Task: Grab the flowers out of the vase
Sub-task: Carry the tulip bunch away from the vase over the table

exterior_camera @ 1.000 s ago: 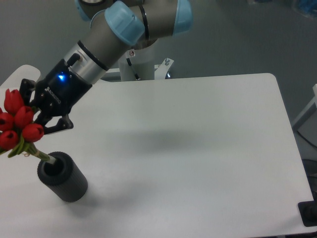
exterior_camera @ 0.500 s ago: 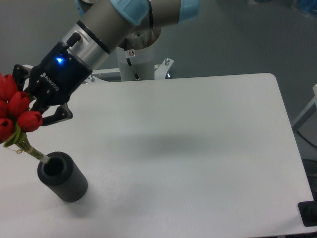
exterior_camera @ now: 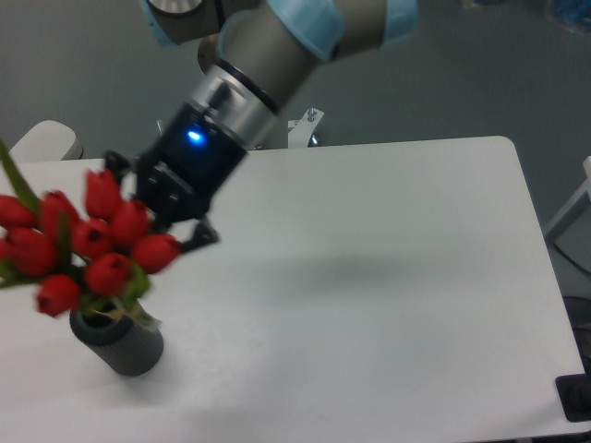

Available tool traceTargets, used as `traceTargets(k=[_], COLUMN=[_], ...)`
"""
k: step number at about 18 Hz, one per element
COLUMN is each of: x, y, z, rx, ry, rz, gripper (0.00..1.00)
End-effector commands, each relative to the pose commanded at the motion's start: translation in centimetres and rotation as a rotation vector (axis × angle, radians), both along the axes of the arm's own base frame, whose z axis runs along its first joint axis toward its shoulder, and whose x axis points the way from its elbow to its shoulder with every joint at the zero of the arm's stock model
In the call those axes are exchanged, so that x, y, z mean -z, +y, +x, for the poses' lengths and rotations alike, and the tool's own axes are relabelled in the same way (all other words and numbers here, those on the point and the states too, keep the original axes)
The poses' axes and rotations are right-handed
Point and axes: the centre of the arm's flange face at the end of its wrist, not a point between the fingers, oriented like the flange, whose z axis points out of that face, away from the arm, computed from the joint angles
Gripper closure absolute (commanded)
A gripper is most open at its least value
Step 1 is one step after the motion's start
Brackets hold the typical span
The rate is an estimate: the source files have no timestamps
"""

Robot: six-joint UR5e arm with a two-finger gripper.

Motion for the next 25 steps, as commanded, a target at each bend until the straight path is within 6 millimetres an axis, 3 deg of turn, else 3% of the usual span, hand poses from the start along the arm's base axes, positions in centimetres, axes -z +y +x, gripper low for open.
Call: traceTargets(k=[3,7,14,21,25], x=[1.1,3.0,3.4,4.3,4.0], y=[-0.2,-0.8,-4.3,-6.1,-6.0], z=[-2.9,-5.4,-9.2,-10.2,-10.0], rx=[-0.008,-0.008,-0.056,-0.044,-0.037], ry=[0.039,0.078,0.118,0.123,0.126], rz=[0.005,0.001,0.008,0.035,0.043], gripper=[0.70,0.70,0.70,0.70,0.70])
